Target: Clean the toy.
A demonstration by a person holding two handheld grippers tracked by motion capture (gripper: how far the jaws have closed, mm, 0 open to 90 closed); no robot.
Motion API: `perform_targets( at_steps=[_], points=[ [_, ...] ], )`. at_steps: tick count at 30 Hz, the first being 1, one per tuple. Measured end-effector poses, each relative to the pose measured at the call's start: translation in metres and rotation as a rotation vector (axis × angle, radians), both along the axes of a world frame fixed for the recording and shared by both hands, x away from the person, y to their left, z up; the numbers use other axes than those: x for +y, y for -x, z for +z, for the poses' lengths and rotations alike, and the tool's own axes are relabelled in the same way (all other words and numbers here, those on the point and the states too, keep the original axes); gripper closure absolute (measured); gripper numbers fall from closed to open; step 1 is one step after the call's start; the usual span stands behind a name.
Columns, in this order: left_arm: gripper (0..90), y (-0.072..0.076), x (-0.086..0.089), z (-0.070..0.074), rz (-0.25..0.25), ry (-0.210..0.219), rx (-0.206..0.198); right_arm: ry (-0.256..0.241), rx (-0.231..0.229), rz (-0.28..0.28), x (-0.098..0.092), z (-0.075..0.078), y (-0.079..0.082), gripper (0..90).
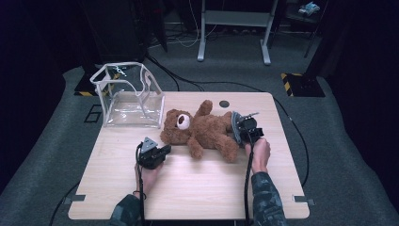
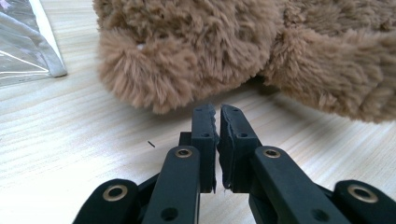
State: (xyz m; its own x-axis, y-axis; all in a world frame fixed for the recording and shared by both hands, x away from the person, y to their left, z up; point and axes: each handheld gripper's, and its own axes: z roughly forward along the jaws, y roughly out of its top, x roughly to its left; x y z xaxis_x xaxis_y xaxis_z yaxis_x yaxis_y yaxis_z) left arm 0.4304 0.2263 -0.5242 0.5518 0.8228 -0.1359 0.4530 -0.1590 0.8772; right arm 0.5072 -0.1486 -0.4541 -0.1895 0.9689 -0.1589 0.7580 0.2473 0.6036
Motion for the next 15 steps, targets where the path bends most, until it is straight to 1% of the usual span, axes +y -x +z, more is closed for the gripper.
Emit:
perform_targets(
  at_steps=[2, 3, 4, 5, 7, 8, 9, 10, 11, 12, 14, 15],
  points=[
    [82.9, 0.0, -0.001, 0.0, -0.003, 0.002, 0.002, -0.015, -0.052, 0.013, 0.001, 0.012, 0.003, 78.5],
    [82.7, 0.0, -0.001, 0.0, -0.003, 0.003, 0.003, -0.035, -0.077, 0.04, 0.004, 0.018, 0.005, 78.4],
    [82.3, 0.0, -0.001, 0.0, -0.003, 0.004, 0.003, -0.045, -0.102, 0.064, 0.009, 0.023, 0.007, 78.3],
    [82.3, 0.0, -0.001, 0.0, -0.003, 0.004, 0.002, -0.053, -0.113, 0.085, 0.018, 0.027, 0.007, 78.2],
    [82.2, 0.0, -0.001, 0.0, -0.01, -0.004, 0.005, -0.072, -0.117, 0.122, 0.029, 0.029, 0.006, 78.2],
    [82.0, 0.0, -0.001, 0.0, -0.013, -0.005, 0.007, -0.053, -0.112, 0.132, 0.034, 0.027, 0.003, 78.2],
    [81.8, 0.0, -0.001, 0.0, -0.014, -0.006, 0.004, -0.036, -0.096, 0.133, 0.037, 0.021, -0.001, 78.3],
    [81.8, 0.001, -0.001, 0.0, -0.015, -0.006, 0.006, -0.023, -0.081, 0.12, 0.038, 0.017, -0.004, 78.3],
    [81.7, 0.001, 0.0, 0.0, -0.015, -0.006, 0.006, 0.0, -0.059, 0.088, 0.035, 0.01, -0.008, 78.3],
    [81.3, 0.001, -0.001, 0.0, -0.016, -0.004, 0.007, -0.009, -0.03, 0.057, 0.029, 0.003, -0.012, 78.4],
    [80.6, 0.0, -0.001, 0.0, -0.019, -0.005, 0.008, -0.009, 0.033, -0.014, 0.013, -0.012, -0.017, 78.3],
    [80.3, 0.0, -0.001, 0.0, -0.02, -0.005, 0.008, -0.004, 0.044, -0.021, 0.008, -0.016, -0.017, 78.3]
  ],
)
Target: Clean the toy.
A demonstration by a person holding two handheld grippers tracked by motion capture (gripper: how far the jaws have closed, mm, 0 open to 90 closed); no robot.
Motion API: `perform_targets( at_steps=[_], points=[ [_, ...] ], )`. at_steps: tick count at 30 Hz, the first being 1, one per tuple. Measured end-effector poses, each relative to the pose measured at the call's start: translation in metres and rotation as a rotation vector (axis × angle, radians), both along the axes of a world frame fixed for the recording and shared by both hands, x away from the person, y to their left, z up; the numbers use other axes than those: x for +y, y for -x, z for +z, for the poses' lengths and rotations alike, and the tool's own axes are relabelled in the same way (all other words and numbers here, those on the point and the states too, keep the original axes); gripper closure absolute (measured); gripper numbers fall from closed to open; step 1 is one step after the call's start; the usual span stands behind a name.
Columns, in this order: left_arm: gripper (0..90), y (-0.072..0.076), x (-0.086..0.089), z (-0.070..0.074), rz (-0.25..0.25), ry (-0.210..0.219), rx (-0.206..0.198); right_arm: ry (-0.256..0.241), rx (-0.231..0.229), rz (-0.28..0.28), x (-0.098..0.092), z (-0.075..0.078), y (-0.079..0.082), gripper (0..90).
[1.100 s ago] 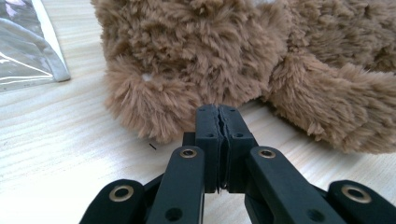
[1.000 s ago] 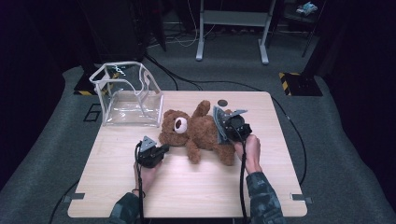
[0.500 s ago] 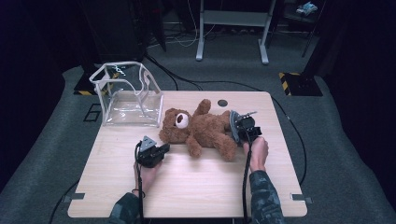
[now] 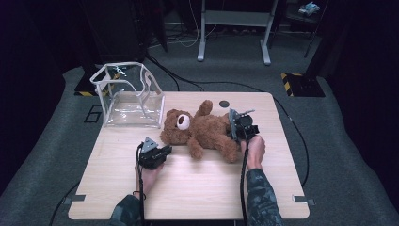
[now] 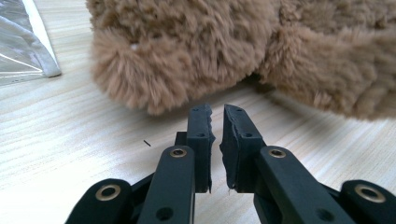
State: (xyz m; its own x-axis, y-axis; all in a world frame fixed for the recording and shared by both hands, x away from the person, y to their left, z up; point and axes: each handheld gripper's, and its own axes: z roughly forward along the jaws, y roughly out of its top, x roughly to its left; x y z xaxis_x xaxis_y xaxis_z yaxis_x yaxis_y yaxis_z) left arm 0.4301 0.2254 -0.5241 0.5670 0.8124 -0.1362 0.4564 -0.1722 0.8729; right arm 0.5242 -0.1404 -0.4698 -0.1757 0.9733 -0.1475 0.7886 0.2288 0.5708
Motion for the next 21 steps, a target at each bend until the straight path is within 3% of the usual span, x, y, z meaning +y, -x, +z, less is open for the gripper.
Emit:
perform_targets(
  at_steps=[2, 5, 7, 11, 15, 21],
  points=[
    [79.0, 0.0, -0.001, 0.0, 0.005, 0.001, -0.002, -0.016, -0.007, -0.013, -0.009, -0.003, 0.004, 78.3],
    [74.4, 0.0, -0.001, 0.0, 0.01, -0.006, 0.001, -0.044, -0.049, 0.022, -0.013, 0.007, 0.015, 78.1],
    [68.9, -0.001, -0.002, 0.0, 0.02, -0.011, 0.007, -0.085, -0.092, 0.074, -0.007, 0.02, 0.023, 78.1],
    [57.3, -0.002, -0.003, -0.001, 0.038, -0.012, 0.014, -0.124, -0.137, 0.16, 0.013, 0.036, 0.033, 78.0],
    [49.6, -0.001, -0.004, 0.0, 0.034, -0.026, 0.02, -0.096, -0.114, 0.198, 0.03, 0.028, 0.028, 78.0],
    [41.8, -0.001, -0.004, -0.001, 0.028, -0.024, 0.017, -0.073, -0.04, 0.13, 0.019, 0.003, 0.017, 77.9]
  ],
)
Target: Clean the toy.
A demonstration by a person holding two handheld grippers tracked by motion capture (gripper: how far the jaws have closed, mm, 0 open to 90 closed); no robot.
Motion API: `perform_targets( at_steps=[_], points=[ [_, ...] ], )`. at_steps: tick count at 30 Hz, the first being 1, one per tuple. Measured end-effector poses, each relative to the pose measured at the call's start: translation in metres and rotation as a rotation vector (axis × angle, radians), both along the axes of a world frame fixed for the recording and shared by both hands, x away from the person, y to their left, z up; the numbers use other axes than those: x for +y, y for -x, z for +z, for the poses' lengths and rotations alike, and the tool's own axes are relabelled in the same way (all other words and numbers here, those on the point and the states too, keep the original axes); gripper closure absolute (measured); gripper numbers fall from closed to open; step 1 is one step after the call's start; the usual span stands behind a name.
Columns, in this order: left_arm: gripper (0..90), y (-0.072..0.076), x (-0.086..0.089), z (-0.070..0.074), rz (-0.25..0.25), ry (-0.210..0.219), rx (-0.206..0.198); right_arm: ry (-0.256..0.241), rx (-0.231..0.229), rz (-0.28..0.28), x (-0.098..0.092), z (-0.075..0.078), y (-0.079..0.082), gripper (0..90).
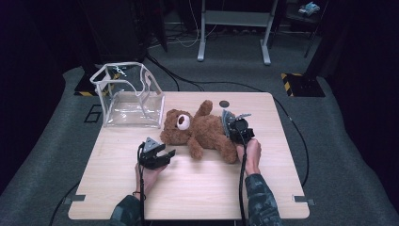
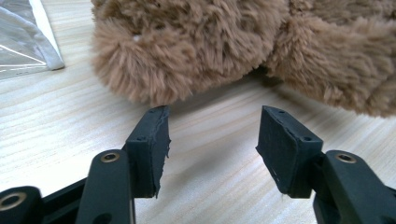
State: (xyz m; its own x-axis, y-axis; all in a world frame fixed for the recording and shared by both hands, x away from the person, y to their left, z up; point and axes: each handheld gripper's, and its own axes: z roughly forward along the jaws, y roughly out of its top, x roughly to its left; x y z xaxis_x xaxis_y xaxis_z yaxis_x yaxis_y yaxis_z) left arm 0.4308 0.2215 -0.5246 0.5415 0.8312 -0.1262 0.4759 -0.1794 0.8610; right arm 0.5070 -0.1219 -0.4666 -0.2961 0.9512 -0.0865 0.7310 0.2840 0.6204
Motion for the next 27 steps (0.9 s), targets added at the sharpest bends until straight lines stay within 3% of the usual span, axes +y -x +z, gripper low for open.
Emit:
perform_targets(
  at_steps=[2, 8, 11, 14, 18, 27],
  points=[
    [38.7, 0.0, -0.001, 0.0, -0.008, -0.007, 0.0, 0.016, 0.003, -0.03, -0.009, -0.003, 0.002, 78.0],
    [29.4, 0.001, -0.005, 0.0, -0.026, -0.051, -0.006, -0.007, 0.001, -0.062, -0.026, 0.001, 0.015, 77.8],
    [22.9, 0.003, -0.007, 0.001, -0.027, -0.075, -0.01, -0.03, -0.011, -0.071, -0.034, 0.004, 0.021, 77.8],
    [19.1, 0.008, -0.011, 0.003, -0.022, -0.068, -0.016, -0.062, -0.018, -0.066, -0.04, 0.006, 0.028, 77.8],
    [15.5, 0.018, -0.025, 0.004, -0.039, -0.059, -0.026, -0.067, -0.021, -0.068, -0.045, 0.004, 0.037, 77.7],
    [14.9, 0.032, -0.066, 0.011, -0.1, -0.107, -0.086, -0.082, -0.03, -0.076, -0.057, -0.001, 0.052, 77.6]
  ],
)
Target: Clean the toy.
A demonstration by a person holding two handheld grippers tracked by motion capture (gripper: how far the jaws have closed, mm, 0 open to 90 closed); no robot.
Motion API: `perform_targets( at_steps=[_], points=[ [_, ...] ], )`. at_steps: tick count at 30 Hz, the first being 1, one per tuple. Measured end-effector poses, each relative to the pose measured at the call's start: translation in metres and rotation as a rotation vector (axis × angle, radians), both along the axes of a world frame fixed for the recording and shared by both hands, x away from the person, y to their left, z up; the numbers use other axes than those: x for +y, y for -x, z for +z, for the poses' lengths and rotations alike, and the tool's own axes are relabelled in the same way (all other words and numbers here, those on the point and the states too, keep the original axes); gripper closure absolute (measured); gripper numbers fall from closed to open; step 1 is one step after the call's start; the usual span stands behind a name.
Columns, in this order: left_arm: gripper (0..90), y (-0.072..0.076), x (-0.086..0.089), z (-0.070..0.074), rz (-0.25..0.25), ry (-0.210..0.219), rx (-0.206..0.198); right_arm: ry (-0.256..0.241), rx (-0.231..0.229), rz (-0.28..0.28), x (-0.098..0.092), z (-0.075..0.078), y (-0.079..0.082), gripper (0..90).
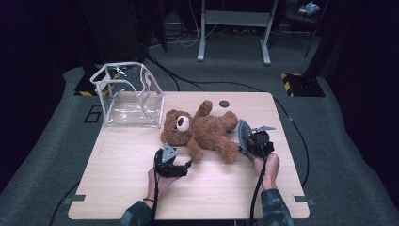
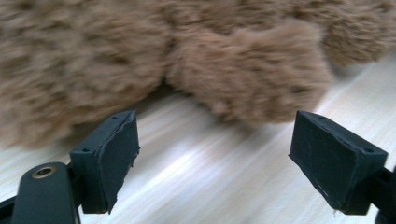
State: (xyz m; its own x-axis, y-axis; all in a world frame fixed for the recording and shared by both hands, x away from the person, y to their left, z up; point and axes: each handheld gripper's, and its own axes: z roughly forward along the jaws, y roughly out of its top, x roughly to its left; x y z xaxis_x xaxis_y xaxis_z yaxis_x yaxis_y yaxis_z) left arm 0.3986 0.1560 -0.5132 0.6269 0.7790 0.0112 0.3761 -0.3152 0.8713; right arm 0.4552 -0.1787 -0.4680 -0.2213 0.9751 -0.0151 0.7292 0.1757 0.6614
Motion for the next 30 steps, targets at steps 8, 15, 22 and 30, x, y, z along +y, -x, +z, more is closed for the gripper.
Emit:
perform_targets(
  at_steps=[8, 15, 22, 30],
  points=[
    [14.7, 0.001, -0.034, 0.004, 0.007, -0.047, -0.032, -0.011, -0.002, -0.01, -0.007, -0.002, 0.006, 77.5],
    [22.5, -0.008, -0.053, 0.003, 0.067, -0.108, -0.051, -0.019, -0.004, -0.007, -0.008, -0.005, 0.008, 77.4],
    [62.1, -0.018, -0.051, 0.001, 0.079, -0.086, -0.049, -0.019, 0.002, -0.007, -0.009, -0.005, 0.009, 77.4],
    [69.6, -0.027, -0.043, 0.021, 0.024, -0.047, -0.064, -0.069, -0.016, 0.03, -0.007, -0.002, 0.011, 77.5]
  ],
)
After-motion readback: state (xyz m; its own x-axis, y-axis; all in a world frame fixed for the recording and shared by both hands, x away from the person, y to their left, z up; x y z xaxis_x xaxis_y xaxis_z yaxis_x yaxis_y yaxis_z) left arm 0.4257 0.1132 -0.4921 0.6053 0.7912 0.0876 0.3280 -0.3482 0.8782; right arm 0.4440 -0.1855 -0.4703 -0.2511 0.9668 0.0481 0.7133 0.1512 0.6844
